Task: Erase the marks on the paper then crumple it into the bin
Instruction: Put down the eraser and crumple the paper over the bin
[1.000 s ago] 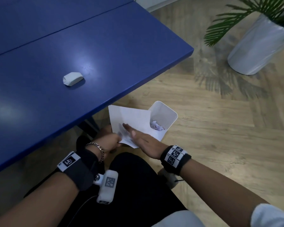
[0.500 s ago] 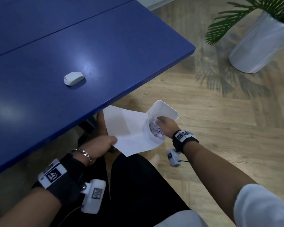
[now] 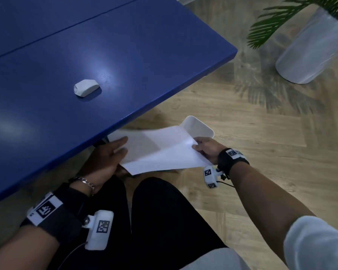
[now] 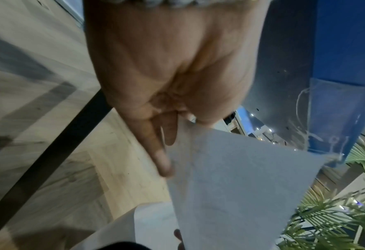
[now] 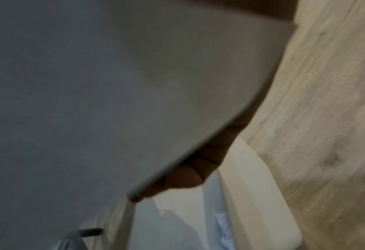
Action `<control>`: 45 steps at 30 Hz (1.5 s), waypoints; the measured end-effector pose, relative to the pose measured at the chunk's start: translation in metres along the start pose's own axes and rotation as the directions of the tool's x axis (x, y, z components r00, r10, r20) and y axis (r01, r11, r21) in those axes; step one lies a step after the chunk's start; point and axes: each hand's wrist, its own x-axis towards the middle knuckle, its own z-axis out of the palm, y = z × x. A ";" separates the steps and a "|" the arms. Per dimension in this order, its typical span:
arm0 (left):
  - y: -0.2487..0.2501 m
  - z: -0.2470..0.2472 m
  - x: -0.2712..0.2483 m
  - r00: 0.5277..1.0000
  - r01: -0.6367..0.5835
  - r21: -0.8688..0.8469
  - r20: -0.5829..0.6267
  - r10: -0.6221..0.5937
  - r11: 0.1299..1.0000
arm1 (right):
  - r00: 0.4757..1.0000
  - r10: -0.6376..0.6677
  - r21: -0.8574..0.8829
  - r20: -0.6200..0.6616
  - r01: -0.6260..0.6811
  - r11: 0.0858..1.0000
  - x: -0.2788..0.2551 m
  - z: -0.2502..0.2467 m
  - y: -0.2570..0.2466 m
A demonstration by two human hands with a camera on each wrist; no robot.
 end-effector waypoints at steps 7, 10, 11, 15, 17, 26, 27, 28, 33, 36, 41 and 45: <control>0.001 0.011 0.004 0.981 0.084 0.062 0.169 -0.094 0.995 | 0.967 -0.169 -0.453 -0.192 0.066 0.889 0.008 0.006 -0.006; 0.002 0.020 0.008 0.970 0.150 -0.002 0.191 -0.147 0.989 | 0.889 -0.417 -0.567 -0.188 0.249 0.785 -0.008 0.032 -0.027; 0.003 0.025 0.011 0.969 0.166 -0.003 0.185 -0.163 0.986 | 0.857 -0.497 -0.579 -0.136 0.338 0.742 -0.017 0.047 -0.036; 0.009 0.048 0.015 0.965 0.183 -0.048 0.198 -0.170 0.982 | 0.766 -0.617 -0.537 0.182 0.603 0.590 -0.049 0.113 -0.060; 0.013 0.056 0.014 0.965 0.159 -0.081 0.221 -0.137 0.984 | 0.751 -0.577 -0.521 0.322 0.649 0.554 -0.050 0.129 -0.052; 0.020 0.040 0.005 0.977 0.157 -0.233 0.181 -0.116 0.960 | 0.985 -0.172 -0.999 -0.017 -0.024 -0.043 0.003 0.039 0.039; 0.020 0.037 0.005 0.979 0.146 -0.217 0.172 -0.110 0.965 | 0.972 -0.233 -0.999 -0.031 -0.032 -0.001 -0.001 0.040 0.030; 0.020 0.034 0.005 0.980 0.144 -0.206 0.167 -0.110 0.968 | 0.954 -0.299 -0.997 -0.041 -0.018 0.080 -0.007 0.045 0.017; 0.025 0.039 0.004 0.971 0.151 -0.227 0.216 -0.101 0.962 | 0.754 -0.635 -0.531 0.170 0.612 0.585 -0.052 0.107 -0.049; 0.027 0.040 0.001 0.965 0.142 -0.283 0.254 -0.069 0.948 | 0.730 -0.611 -0.529 0.307 0.664 0.528 -0.048 0.122 -0.043; 0.034 0.017 -0.011 0.969 0.155 -0.482 0.243 -0.038 0.862 | 0.955 -0.291 -0.987 -0.053 -0.005 0.162 0.000 0.050 0.006; 0.020 -0.001 -0.013 0.972 0.181 -0.536 0.224 -0.068 0.824 | 0.926 -0.324 -0.568 -0.194 0.163 0.806 -0.016 0.026 -0.001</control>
